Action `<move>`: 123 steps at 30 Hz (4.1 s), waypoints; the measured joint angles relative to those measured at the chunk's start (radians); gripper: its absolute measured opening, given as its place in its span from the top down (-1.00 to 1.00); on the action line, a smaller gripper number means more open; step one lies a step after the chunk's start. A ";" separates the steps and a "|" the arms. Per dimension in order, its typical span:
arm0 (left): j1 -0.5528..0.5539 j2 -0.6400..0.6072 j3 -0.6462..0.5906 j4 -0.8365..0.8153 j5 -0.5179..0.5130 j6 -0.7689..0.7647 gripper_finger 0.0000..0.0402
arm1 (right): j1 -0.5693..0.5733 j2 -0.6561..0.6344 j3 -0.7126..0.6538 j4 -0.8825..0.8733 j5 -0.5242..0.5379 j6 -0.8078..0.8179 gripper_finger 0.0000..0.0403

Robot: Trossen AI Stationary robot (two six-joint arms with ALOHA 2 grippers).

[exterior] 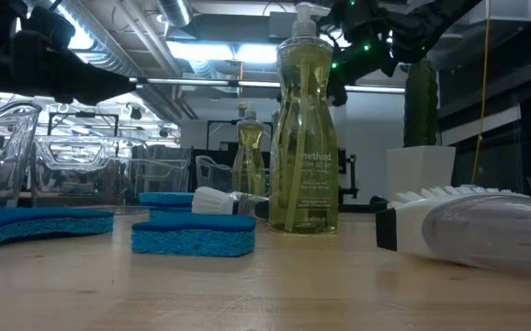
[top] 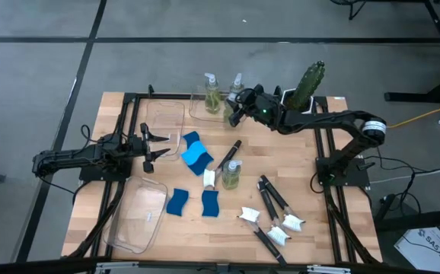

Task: Pick & Place Kitchen Sink Supplies
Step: Put the yellow soap dispenser bottle into the top right transparent bin

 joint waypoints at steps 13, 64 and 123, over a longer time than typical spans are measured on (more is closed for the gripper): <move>0.000 0.000 0.000 0.000 0.000 0.000 0.11 | 0.000 -0.002 0.000 -0.022 -0.003 -0.019 -0.24; 0.000 0.000 0.000 0.000 -0.001 0.000 0.11 | 0.316 -0.347 -0.006 -0.690 -0.527 -0.005 -0.41; 0.000 0.000 0.000 0.000 -0.001 0.000 0.11 | 0.226 -0.156 0.260 -0.412 -0.525 -0.104 0.43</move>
